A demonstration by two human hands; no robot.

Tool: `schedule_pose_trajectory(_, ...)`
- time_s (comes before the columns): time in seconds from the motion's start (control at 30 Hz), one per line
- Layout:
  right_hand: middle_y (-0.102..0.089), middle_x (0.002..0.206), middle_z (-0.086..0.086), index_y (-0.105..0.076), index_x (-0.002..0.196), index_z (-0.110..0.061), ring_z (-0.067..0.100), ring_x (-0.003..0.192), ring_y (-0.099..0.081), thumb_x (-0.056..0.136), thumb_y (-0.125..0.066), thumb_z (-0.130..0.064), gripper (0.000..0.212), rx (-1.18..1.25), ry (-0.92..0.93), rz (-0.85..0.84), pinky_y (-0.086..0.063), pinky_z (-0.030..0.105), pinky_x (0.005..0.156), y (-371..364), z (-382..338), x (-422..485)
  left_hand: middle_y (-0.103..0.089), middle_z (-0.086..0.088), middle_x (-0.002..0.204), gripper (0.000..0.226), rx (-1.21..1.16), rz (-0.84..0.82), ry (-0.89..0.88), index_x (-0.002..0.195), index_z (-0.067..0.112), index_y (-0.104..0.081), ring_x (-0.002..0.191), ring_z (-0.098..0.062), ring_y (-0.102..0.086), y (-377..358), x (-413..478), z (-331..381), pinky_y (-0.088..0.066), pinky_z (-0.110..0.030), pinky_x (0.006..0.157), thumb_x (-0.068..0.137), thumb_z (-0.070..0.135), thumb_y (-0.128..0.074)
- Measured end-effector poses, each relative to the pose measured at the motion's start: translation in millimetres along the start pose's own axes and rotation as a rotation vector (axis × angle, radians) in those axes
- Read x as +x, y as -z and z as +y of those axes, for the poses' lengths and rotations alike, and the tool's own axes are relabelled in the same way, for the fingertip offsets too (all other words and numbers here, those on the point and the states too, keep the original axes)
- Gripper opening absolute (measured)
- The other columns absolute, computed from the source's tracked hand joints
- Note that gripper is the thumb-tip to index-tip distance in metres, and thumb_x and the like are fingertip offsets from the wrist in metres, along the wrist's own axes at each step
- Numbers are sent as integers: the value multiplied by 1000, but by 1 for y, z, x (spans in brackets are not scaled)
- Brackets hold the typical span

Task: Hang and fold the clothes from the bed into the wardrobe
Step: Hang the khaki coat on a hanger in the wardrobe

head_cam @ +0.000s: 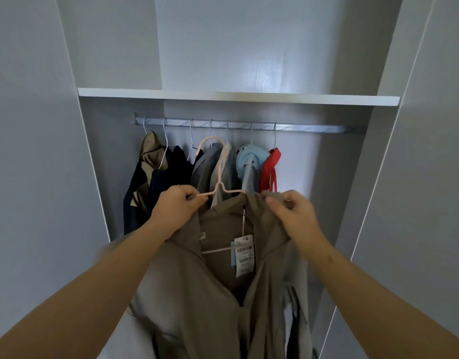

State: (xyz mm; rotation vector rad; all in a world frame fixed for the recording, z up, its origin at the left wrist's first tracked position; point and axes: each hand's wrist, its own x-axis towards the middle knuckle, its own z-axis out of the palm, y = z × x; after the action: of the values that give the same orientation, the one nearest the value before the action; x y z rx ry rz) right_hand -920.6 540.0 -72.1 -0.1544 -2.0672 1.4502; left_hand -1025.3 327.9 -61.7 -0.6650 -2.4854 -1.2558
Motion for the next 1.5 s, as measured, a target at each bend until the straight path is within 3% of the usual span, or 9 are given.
schedule_pose_trajectory(0.1,-67,60,0,-65,77,-19,12,53,-63,88,-52,-45,32,80,-173,-485,-50,19,50,-3,-9,-7,-51,0,59,10,-59,23,-56,75,20,-68,58,-9,-48,-1,1,9,-40,-24,58,84,23,-67)
schedule_pose_trajectory(0.27,-61,81,-10,-61,82,-22,6,74,-52,93,-51,-34,19,-381,181,212,-40,22,68,5,4,9,-54,8,59,18,-172,-28,-92,65,29,-66,54,5,-49,8,3,16,-38,-4,52,76,16,-75)
schedule_pose_trajectory(0.43,-58,66,5,-63,74,-11,8,62,-55,93,-39,-50,50,-330,-3,-217,-42,14,58,-3,4,14,-67,-5,76,15,-282,-284,-129,73,29,-71,69,-2,-56,11,-1,30,-49,-16,69,78,15,-71)
schedule_pose_trajectory(0.57,-43,38,-9,-45,51,-15,0,37,-44,94,-42,-45,53,-198,32,-146,-35,5,43,-12,2,18,-64,10,79,26,-323,-258,-204,96,37,-62,77,-3,-60,16,4,35,-50,-14,71,84,15,-65)
schedule_pose_trajectory(0.63,-39,32,-11,-43,49,-15,-1,35,-42,95,-45,-41,53,-166,19,-157,-33,3,42,-14,2,21,-54,5,85,22,41,-243,-216,110,35,-53,79,-9,-56,14,11,38,-49,-22,75,90,27,-57)
schedule_pose_trajectory(0.77,-37,32,-10,-44,43,-18,1,34,-40,94,-51,-36,55,-150,-27,-154,-32,4,41,-9,9,20,-63,4,89,54,180,-611,22,79,25,-70,87,-11,-58,8,10,36,-45,-27,83,85,65,-34)
schedule_pose_trajectory(0.93,-42,31,-10,-49,34,-21,0,32,-43,94,-51,-33,62,-194,-176,-105,-33,5,38,12,22,13,-59,2,67,17,-12,-523,-233,76,34,-61,68,-16,-56,-28,1,16,-47,-33,70,89,24,-60)
schedule_pose_trajectory(1.13,-52,41,-6,-59,58,-13,1,36,-50,94,-51,-31,41,-207,-327,-33,-37,7,38,44,35,-7,-62,14,81,13,-179,-468,-234,83,32,-62,78,2,-57,-76,-1,25,-42,-5,70,87,19,-64)
schedule_pose_trajectory(1.5,-54,58,10,-67,71,-2,14,50,-47,90,-59,-26,32,-309,-464,198,-36,18,47,125,42,-49,-66,-9,84,8,-167,-661,-351,87,18,-66,81,-18,-59,-149,-18,80,-47,-30,78,90,18,-59)
